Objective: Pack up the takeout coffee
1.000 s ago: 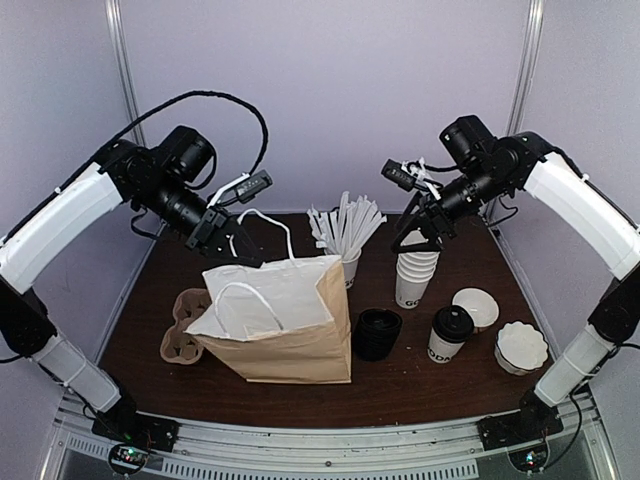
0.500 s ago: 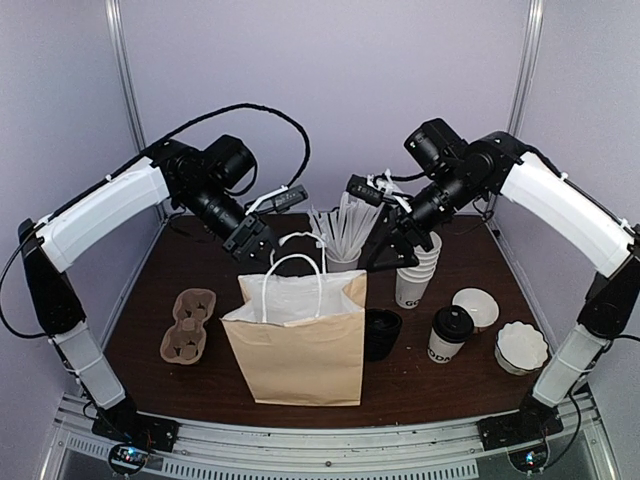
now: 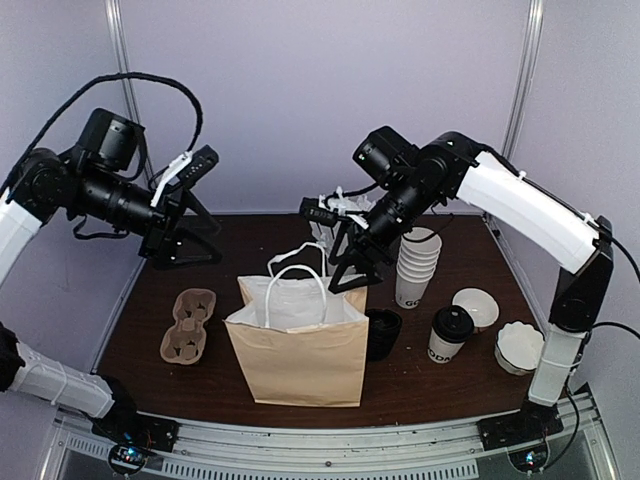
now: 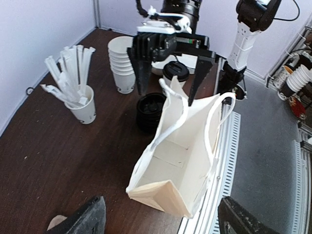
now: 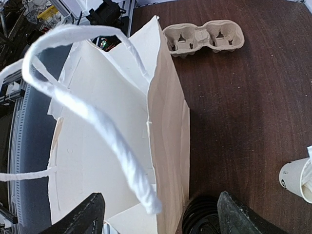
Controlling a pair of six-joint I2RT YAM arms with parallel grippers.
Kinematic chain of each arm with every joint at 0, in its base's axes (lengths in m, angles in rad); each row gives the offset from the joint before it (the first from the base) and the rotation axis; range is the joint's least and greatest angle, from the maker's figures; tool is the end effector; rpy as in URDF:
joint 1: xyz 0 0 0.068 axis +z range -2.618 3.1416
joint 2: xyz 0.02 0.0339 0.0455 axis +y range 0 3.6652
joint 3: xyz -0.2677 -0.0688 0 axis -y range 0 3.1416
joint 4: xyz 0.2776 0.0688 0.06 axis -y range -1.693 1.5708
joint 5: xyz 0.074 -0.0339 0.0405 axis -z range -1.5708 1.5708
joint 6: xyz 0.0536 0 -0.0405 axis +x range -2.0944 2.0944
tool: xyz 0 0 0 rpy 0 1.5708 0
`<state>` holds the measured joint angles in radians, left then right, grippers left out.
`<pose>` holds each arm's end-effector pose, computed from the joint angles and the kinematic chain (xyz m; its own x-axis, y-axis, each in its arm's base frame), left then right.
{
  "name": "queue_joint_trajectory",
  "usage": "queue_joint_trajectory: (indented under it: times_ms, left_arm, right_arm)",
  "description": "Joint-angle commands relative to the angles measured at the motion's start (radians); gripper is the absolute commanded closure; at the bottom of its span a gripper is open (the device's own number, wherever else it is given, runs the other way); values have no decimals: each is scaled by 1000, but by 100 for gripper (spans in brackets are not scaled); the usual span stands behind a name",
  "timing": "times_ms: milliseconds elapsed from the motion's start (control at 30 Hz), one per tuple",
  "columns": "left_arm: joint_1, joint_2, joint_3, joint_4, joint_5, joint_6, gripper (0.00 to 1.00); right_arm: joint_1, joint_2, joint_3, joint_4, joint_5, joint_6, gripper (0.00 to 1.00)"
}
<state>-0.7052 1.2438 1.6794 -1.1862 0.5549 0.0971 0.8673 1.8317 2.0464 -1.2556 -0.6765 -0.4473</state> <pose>0.1704 -0.1821 0.4570 -0.4351 0.4786 -0.7627 0.8907 0.3528 -0.2868 0.2371 0.3313 0.3900 -0.1575 -0.7071 -0.6894 -0.9621 -0.0474 0.2684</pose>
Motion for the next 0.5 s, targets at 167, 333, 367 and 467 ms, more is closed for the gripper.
queue_joint_trajectory:
  times_ms: [167,333,367,467]
  left_arm:
    - [43,-58,-204,138,-280,-155,18]
    - [91,-43,-195,55,-531,-293,21]
    - [113,-40,-190,29,-578,-318,23]
    - [153,-19,-187,-36,-676,-379,27]
  right_arm:
    - [24,114,129,-53,-77,48,32]
    - [30,162,156,-52,-140,77,64]
    - [31,166,162,-51,-143,80,72]
    - [35,169,176,-51,-145,83,94]
